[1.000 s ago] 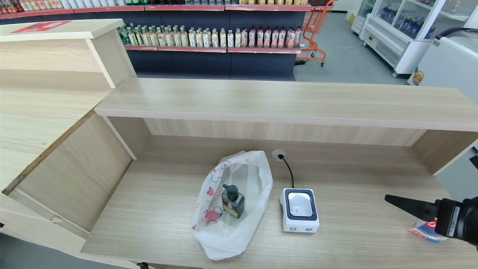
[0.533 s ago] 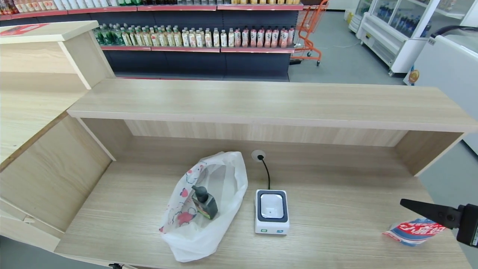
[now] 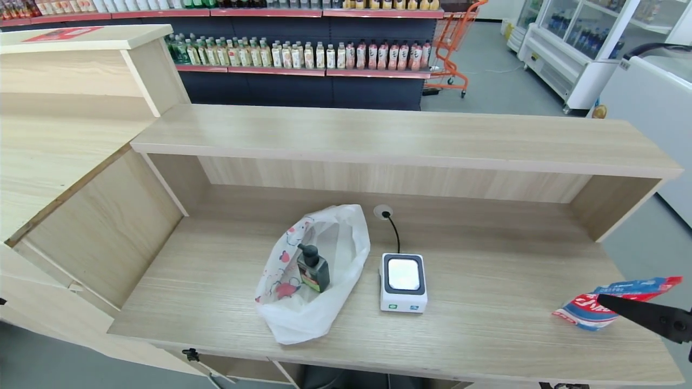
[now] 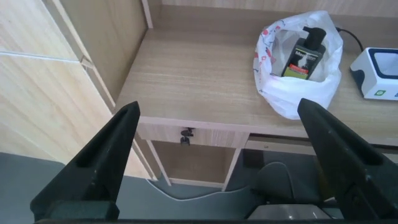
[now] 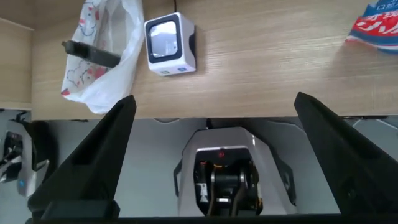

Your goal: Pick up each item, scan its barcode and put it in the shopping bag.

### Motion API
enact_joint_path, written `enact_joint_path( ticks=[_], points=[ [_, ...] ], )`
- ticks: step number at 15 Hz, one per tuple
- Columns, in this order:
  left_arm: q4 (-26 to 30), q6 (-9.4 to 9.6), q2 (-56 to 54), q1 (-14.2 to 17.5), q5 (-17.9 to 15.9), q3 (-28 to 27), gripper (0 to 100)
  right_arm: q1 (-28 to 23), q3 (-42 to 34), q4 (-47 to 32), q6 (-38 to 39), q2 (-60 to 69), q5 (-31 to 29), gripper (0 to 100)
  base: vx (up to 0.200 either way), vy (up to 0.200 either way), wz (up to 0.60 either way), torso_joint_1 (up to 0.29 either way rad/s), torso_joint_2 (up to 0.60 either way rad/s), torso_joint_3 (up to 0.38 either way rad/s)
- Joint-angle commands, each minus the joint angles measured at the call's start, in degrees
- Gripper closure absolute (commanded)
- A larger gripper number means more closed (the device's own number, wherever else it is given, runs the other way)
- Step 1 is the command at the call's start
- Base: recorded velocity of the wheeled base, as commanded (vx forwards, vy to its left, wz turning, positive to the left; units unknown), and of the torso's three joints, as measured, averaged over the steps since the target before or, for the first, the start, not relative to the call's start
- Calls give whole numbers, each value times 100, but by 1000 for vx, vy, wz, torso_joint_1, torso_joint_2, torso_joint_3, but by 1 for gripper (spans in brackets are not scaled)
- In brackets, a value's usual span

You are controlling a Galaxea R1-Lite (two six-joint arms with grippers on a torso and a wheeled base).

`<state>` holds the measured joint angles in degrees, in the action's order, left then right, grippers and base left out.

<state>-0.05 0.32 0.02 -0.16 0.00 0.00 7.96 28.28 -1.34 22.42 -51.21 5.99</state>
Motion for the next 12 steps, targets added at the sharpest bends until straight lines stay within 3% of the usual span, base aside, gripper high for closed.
enact_joint_path(
  ticks=[1, 6, 10, 12],
  points=[
    [-4, 3, -2, -2, 0, 0, 0, -14, 37, -59, -1, 155, -1, 0, 0, -200, 0, 7, 2, 7],
    [-4, 3, -2, 7, 9, 0, 0, -418, 336, -481, 175, 182, -1, 0, 0, -200, 0, 8, 7, 4],
    [-4, -5, -2, -2, 0, 0, 0, -550, 380, -1386, 632, 604, 8, 0, 0, -200, 0, 2, 5, 2],
    [-4, -5, -2, -2, 0, 0, 0, -550, 564, -1527, 966, 586, -1, 0, 0, 0, 0, 0, 0, 0]
  ],
)
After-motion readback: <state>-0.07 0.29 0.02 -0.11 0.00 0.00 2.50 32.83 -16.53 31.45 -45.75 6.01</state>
